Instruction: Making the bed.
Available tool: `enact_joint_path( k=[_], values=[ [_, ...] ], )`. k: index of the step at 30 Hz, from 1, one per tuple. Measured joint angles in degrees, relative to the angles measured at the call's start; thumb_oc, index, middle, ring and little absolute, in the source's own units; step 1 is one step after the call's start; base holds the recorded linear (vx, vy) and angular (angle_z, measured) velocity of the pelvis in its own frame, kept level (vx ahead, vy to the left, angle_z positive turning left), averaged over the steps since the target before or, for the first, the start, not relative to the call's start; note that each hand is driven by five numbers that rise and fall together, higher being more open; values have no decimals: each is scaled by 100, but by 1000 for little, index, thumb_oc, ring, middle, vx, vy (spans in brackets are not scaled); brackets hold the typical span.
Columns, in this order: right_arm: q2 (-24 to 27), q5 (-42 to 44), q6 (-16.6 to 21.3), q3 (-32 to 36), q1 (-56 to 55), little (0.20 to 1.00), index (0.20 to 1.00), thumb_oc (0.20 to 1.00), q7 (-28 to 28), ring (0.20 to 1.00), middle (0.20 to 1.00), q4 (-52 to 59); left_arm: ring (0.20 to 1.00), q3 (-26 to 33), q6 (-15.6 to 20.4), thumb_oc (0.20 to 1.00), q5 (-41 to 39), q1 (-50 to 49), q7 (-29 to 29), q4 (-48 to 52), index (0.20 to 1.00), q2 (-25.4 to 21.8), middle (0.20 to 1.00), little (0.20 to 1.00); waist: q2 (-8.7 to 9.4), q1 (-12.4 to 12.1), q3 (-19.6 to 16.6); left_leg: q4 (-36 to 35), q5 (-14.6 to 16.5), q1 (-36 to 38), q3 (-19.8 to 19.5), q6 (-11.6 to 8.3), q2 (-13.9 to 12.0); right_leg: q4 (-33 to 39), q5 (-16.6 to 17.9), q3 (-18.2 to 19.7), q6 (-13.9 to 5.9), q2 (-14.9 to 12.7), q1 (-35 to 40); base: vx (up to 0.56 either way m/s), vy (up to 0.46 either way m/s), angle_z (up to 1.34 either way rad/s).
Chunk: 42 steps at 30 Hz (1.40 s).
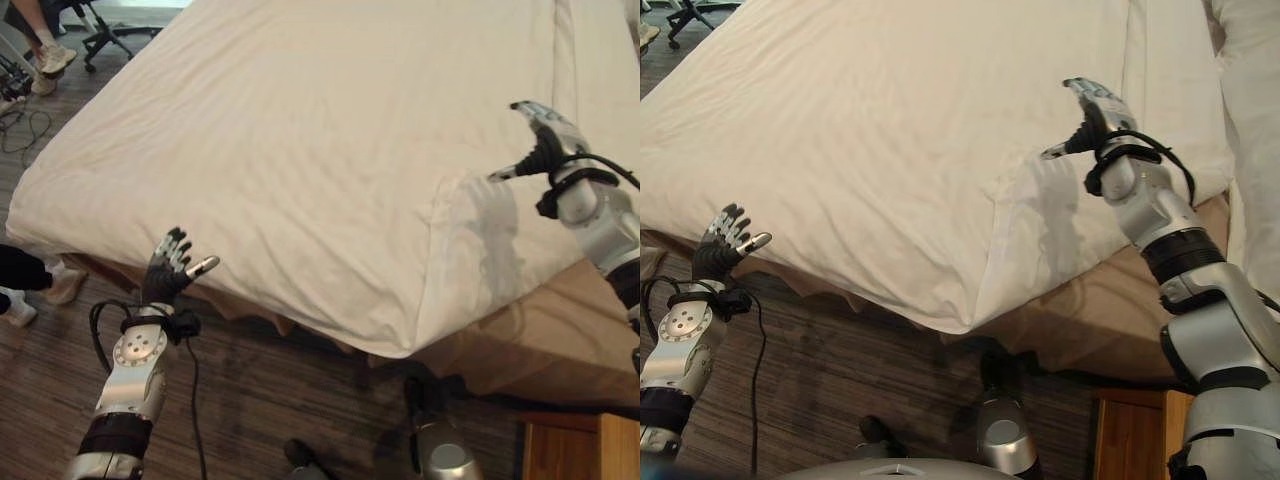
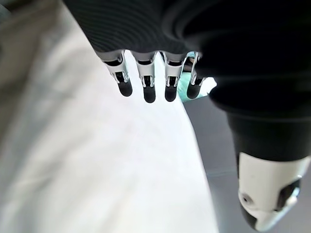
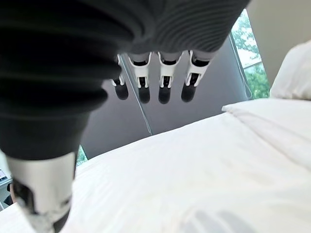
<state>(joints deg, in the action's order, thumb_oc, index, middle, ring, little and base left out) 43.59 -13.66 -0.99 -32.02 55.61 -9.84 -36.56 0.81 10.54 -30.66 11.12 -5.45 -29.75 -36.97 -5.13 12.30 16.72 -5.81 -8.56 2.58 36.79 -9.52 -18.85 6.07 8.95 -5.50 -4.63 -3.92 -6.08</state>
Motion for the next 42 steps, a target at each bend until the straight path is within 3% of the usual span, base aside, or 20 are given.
enact_joint_path(
  k=[5, 9, 24, 25, 26, 27, 34, 35, 37, 38, 39, 42],
  values=[
    [-490, -3, -24, -19, -249, 1000, 1000, 1000, -117, 1000, 1000, -29, 1000, -68, 8, 1000, -3, 52, -160, -21, 1000, 126, 1000, 1000, -136, -33, 81, 1, -52, -168, -49, 66, 19, -1, 60, -21, -32, -22, -140, -39, -28, 4],
    [-520, -9, -40, -20, -244, 1000, 1000, 1000, -236, 1000, 1000, -47, 1000, -130, 9, 1000, -3, 95, -174, -64, 1000, 142, 1000, 1000, -241, -122, 232, 9, -86, -343, -50, 87, 8, -30, 140, -44, 9, -9, -316, -66, -29, -1],
    [-533, -10, -119, -259, 596, 1000, 1000, 1000, -496, 1000, 1000, -502, 1000, -577, 2, 1000, 49, 930, -224, -503, 1000, 93, 1000, 1000, -262, -113, 413, 29, -122, -863, 82, 86, 15, -34, 224, 64, 38, 6, -942, -55, -2, -5],
    [-539, -11, -148, -394, 721, 774, 774, 774, -518, 774, 774, -607, 1000, -670, 3, 1000, 48, 1033, -270, -536, 1000, 92, 1000, 1000, -262, -105, 412, 31, -122, -912, 150, 85, 24, -35, 250, 135, 38, 8, -1038, -29, 35, -15],
    [-551, -12, -149, -502, 827, 715, 715, 715, -519, 715, 715, -715, 1000, -735, 1, 1000, 48, 1112, -293, -613, 1000, 92, 1000, 1000, -262, -103, 412, 31, -122, -929, 179, 85, 31, -35, 260, 149, 36, 7, -1073, -6, 36, -16],
    [-575, -12, -161, -503, 861, 200, 200, 200, -526, 200, 200, -740, 1000, -745, -3, 1000, 48, 1197, -307, -715, 1000, 94, 1000, 1000, -262, -87, 413, 27, -121, -940, 192, 85, 31, -35, 261, 163, 36, 10, -1098, -9, 27, -10],
    [-727, 51, -166, -496, 870, 200, 200, 200, -559, 200, 200, -1006, 1000, -856, -116, 1000, 50, 1773, -476, -1224, 1000, 81, 1000, 1000, -257, -61, 409, 29, -95, -875, 46, 56, 189, -37, 360, 487, 0, -15, -1236, -58, -20, -19],
    [-742, 255, -211, -634, 976, 200, 200, 200, -497, 200, 200, -1113, 1000, -914, -121, 1000, 48, 1944, -564, -1411, 1000, 103, 1000, 1000, -199, -96, 408, 42, -72, -833, -401, 26, 208, -164, 405, 598, -5, 17, -1346, -270, -197, -32],
    [-810, 319, -230, -673, 1089, 200, 200, 200, -488, 200, 200, -1179, 1000, -953, -112, 1000, 41, 2131, -587, -1580, 1000, 89, 1000, 1000, -105, -144, 429, 48, -3, -843, -672, -44, 229, -216, 413, 661, -2, 27, -1431, -124, -74, -28],
    [-928, 379, -235, -675, 1226, 200, 200, 200, -467, 200, 200, -1376, 1000, -981, -111, 1000, 41, 2367, -623, -1819, 1000, 79, 1000, 1000, 12, -233, 418, 47, 123, -809, -1265, -145, 246, -190, 452, 814, -41, 26, -1486, -80, -7, -25],
    [-941, 421, -234, -654, 1247, 200, 200, 200, -471, 200, 200, -1388, 1000, -1020, -116, 1000, 40, 2468, -659, -1871, 1000, 89, 1000, 1000, 37, -224, 430, 44, 170, -825, -1344, -204, 258, -154, 490, 819, -95, 21, -1478, -120, 3, -9],
    [-943, 584, -246, -582, 1119, 200, 200, 200, -491, 200, 200, -1416, 1000, -1276, -127, 1000, 33, 2792, -757, -1898, 1000, 249, 1000, 1000, 261, -169, 442, 41, 130, -805, -1414, -141, 439, -51, 576, 764, -150, -208, -1327, -53, 106, 24]
  ],
)
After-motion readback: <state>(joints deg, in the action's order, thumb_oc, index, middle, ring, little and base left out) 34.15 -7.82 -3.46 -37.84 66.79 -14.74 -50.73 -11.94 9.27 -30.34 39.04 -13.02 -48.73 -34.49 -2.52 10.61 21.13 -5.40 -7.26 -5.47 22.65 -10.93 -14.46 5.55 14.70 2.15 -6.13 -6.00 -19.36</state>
